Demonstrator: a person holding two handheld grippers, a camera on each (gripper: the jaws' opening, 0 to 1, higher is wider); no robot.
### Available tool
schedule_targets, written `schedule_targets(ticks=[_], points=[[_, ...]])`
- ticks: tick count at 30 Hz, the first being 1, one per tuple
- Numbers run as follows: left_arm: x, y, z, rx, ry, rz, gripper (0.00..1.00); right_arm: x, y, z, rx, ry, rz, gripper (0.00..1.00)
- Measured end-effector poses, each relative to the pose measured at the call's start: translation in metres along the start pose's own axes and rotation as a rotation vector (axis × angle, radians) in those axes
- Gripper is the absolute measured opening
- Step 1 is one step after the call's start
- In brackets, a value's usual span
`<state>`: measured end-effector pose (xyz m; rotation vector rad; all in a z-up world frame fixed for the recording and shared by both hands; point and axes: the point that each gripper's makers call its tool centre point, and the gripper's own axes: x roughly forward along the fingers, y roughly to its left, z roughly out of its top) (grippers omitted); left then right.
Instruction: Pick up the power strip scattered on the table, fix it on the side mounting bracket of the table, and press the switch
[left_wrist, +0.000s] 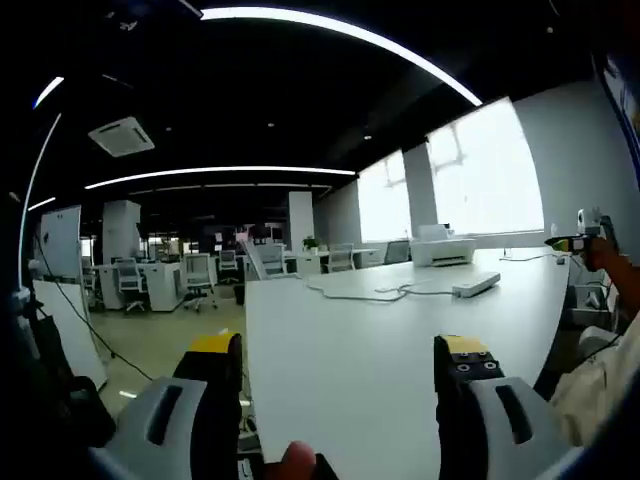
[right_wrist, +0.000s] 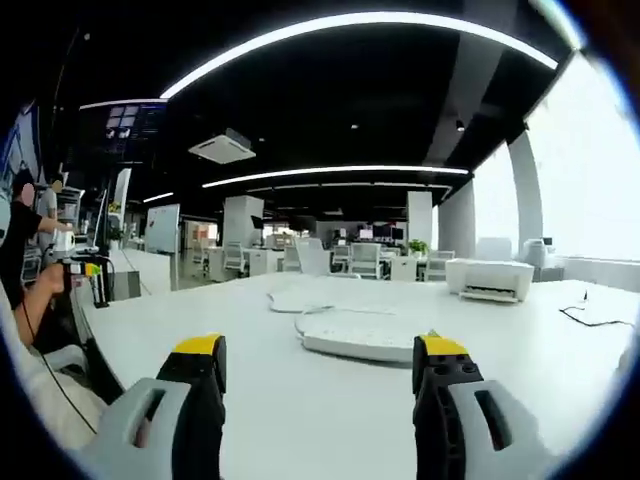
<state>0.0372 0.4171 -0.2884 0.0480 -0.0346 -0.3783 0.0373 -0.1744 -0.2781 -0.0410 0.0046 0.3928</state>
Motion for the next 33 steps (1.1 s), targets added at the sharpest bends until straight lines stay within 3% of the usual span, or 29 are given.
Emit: schedule_targets(ticks=[22,33], points=[[0.001,-0.003,-0.003,-0.001,0.011,-0.011,0.82,0.003,-0.005,0.003,-0.015,0.033,0.083,0.72],[0.000,0.000,-0.002,-0.003,0.011,-0.006,0.82,0.014,-0.017,0.011,-0.096,0.097,0.105,0.68]])
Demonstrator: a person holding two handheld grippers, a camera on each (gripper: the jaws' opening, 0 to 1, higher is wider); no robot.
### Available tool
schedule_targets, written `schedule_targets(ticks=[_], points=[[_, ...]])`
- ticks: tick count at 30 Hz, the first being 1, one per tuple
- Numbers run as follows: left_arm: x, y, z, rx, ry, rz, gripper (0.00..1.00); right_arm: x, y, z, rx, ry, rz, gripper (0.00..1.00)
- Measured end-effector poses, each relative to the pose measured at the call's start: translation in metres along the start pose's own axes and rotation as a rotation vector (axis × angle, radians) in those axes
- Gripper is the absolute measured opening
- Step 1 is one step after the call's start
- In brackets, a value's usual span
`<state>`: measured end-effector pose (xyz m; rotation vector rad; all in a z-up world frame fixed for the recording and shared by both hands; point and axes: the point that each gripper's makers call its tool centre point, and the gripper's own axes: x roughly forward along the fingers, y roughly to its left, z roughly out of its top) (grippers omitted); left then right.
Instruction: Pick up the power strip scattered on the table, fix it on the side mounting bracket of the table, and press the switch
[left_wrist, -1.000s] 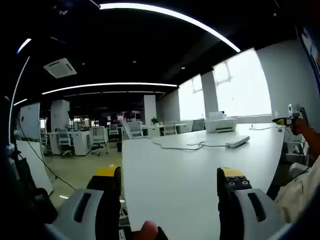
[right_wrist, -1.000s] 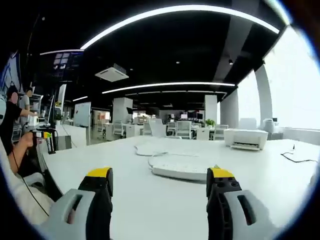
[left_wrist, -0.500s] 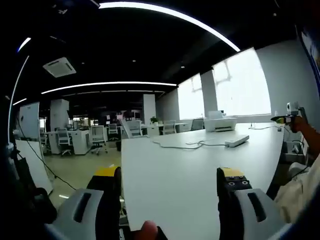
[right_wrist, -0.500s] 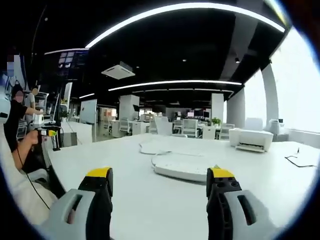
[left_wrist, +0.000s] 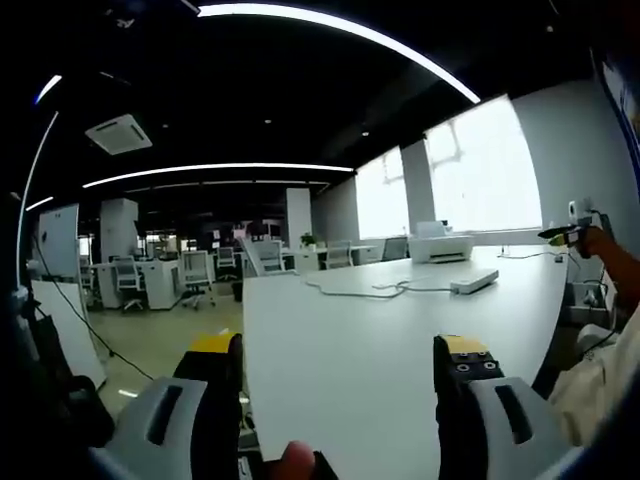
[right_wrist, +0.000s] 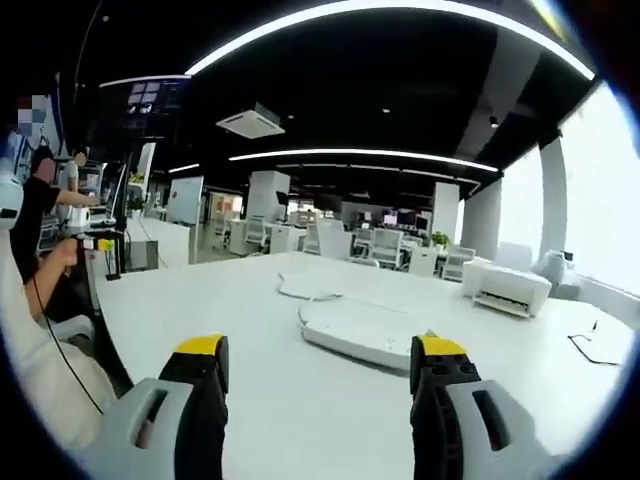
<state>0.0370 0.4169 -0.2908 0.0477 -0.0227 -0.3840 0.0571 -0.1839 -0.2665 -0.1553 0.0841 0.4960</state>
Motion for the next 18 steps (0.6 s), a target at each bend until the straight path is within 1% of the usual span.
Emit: schedule_targets(ticks=[4,7,10,11,15,18], points=[[0.000,-0.001,-0.003,0.010,0.014,-0.004,0.82,0.002,-0.003,0.007,-0.003,0.001,0.008,0.69],[0.001,-0.003,-0.003,0.009,0.016,-0.009,0.82,0.005,-0.010,0.010,-0.022,0.016,0.005,0.69],[0.001,-0.004,-0.003,0.010,0.018,-0.012,0.82,0.011,-0.013,0.009,-0.042,0.051,0.018,0.72],[0.001,-0.004,-0.003,0.010,0.018,-0.013,0.82,0.013,-0.016,0.007,-0.057,0.078,0.029,0.72],[0.002,-0.004,-0.004,0.008,0.019,-0.014,0.82,0.022,-0.022,0.008,-0.093,0.123,0.028,0.71],[0.002,-0.005,-0.006,0.014,0.027,-0.017,0.82,0.029,-0.028,0.005,-0.123,0.177,0.044,0.71]])
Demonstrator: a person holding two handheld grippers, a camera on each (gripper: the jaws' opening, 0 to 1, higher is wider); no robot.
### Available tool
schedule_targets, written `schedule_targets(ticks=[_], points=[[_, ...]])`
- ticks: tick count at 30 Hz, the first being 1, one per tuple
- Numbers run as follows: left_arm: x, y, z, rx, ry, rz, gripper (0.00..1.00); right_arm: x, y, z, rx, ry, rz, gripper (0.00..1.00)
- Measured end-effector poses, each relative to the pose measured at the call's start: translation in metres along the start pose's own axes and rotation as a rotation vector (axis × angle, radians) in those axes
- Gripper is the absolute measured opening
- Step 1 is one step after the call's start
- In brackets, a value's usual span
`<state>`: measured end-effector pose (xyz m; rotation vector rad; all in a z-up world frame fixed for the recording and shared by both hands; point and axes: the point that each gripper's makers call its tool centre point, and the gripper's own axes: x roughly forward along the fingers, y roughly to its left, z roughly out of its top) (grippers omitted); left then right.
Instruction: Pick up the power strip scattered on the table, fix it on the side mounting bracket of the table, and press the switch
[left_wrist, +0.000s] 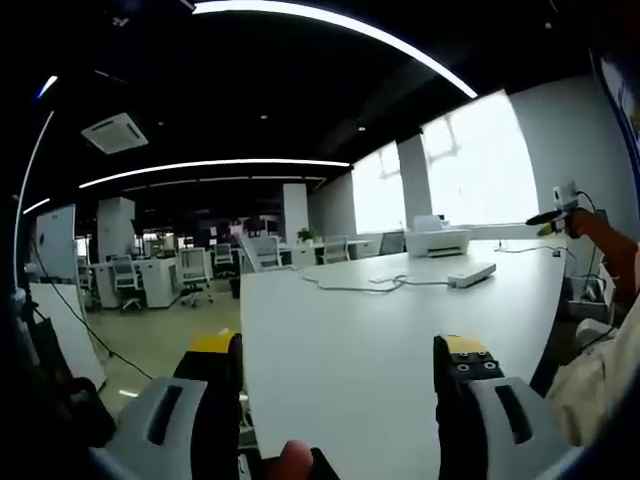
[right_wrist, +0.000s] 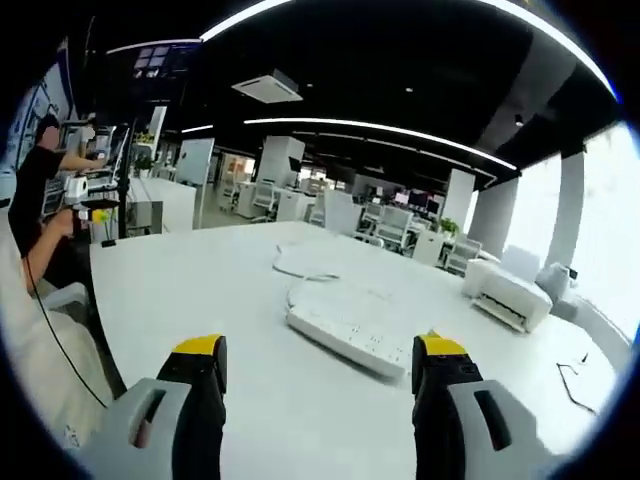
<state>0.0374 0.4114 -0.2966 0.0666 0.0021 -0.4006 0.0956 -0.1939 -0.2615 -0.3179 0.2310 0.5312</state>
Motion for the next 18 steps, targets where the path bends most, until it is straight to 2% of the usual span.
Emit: schedule_targets(ticks=[6,9,12,15,18], points=[[-0.002,-0.001,0.001,0.005,-0.003,-0.015,0.81,0.009,-0.004,-0.002,-0.050,0.082,0.036,0.71],[-0.001,-0.004,0.000,0.006,0.006,-0.030,0.81,0.014,-0.009,-0.009,-0.081,0.162,0.065,0.72],[-0.001,-0.004,-0.002,0.003,0.009,-0.033,0.82,0.016,-0.015,-0.008,-0.080,0.174,0.072,0.72],[0.000,-0.003,-0.003,0.003,0.015,-0.033,0.82,0.022,-0.030,-0.012,-0.077,0.209,0.069,0.72],[0.000,-0.004,-0.003,-0.002,0.013,-0.035,0.82,0.026,-0.035,-0.017,-0.080,0.225,0.096,0.72]])
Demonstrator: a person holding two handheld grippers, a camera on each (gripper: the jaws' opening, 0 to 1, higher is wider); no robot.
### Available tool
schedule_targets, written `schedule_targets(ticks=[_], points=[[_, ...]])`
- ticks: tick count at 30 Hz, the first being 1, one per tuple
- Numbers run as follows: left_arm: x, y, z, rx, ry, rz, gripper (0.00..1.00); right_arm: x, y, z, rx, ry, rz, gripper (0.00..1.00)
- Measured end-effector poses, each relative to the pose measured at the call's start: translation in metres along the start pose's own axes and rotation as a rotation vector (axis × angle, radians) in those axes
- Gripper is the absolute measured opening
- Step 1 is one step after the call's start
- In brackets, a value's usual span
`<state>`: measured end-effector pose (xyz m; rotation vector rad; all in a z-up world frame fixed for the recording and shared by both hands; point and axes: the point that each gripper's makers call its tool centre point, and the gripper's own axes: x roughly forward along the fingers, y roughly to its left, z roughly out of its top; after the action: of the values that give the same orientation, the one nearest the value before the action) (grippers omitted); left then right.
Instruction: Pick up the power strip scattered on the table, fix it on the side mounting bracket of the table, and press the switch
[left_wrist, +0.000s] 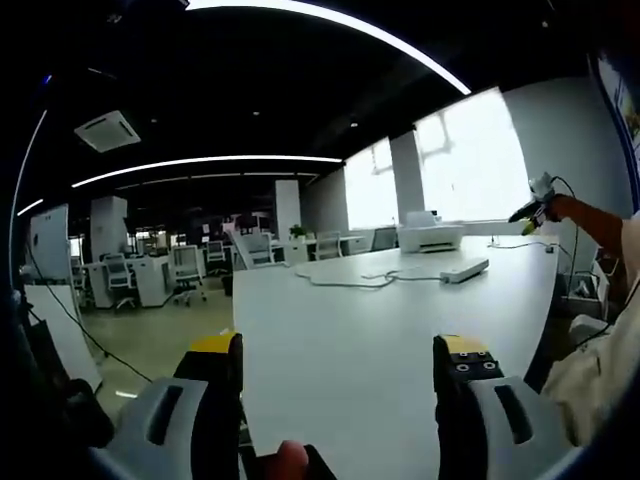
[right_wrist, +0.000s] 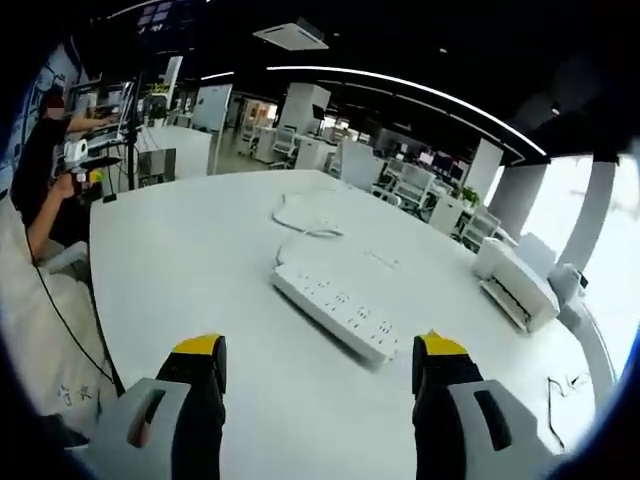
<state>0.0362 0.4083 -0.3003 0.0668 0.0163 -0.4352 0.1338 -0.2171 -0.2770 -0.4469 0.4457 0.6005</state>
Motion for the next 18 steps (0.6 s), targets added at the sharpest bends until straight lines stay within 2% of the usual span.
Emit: schedule_targets(ticks=[5,8,11,14,18], points=[[0.000,-0.001,0.000,0.000,0.002,-0.004,0.82,0.007,-0.012,-0.002,-0.023,-0.035,0.056,0.71],[0.000,0.000,0.001,-0.001,0.002,-0.002,0.81,0.010,-0.012,-0.001,-0.041,-0.032,0.084,0.71],[0.001,0.000,0.001,0.001,0.002,0.000,0.82,0.016,-0.014,-0.002,-0.056,-0.009,0.103,0.71],[0.002,-0.002,0.001,-0.002,0.001,-0.002,0.81,0.024,-0.018,-0.011,-0.109,0.051,0.119,0.72],[0.005,-0.004,0.000,-0.006,0.006,-0.008,0.81,0.036,-0.018,-0.020,-0.109,0.083,0.146,0.71]])
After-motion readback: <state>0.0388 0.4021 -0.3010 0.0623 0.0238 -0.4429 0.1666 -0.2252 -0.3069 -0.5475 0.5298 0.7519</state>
